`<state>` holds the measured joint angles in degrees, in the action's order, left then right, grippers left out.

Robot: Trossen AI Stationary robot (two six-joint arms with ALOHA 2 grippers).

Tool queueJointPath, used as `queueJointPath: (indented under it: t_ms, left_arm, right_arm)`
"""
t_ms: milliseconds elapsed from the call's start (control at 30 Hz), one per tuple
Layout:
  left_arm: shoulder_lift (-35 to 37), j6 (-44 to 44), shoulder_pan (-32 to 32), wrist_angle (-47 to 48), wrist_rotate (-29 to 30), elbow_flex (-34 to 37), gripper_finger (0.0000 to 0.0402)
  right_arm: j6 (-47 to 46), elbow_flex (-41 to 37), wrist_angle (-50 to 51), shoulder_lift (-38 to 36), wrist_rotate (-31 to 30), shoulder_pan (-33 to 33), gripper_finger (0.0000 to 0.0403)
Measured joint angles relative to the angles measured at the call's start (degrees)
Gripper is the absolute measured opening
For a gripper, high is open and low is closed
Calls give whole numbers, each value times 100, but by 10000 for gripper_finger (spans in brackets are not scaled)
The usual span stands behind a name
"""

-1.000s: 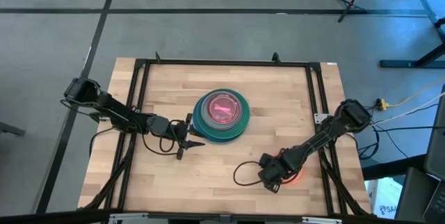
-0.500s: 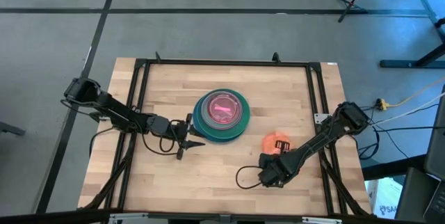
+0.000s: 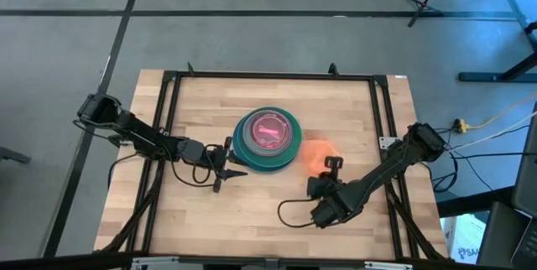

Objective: Stack plastic plates
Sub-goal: Stack the orange plate on top of the light pink plate

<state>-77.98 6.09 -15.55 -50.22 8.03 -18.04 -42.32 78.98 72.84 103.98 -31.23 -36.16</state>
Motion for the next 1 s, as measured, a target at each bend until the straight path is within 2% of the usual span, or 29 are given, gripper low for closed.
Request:
queueJointPath:
  t_ms: [133, 400, 533, 733, 900, 1000]
  left_arm:
    - [-1, 0, 0, 0, 0, 0, 127]
    - [0, 1, -2, 1, 0, 0, 127]
    - [1, 0, -2, 0, -1, 0, 127]
    - [-1, 110, -4, -1, -8, 0, 127]
    - [1, 131, -17, -13, -4, -2, 127]
    - [1, 131, -15, 0, -4, -2, 127]
  right_arm:
    - [779, 124, -415, 0, -525, 236, 1]
    - [3064, 120, -1971, 0, -433, 1291, 1]
    - [4067, 120, -2917, 25, 168, 1863, 1]
    - [4863, 31, -4060, 129, 1217, 2612, 1]
    - [4870, -125, -4382, 262, 1739, 3112, 1]
    - [4545, -120, -4559, 399, 1888, 3286, 1]
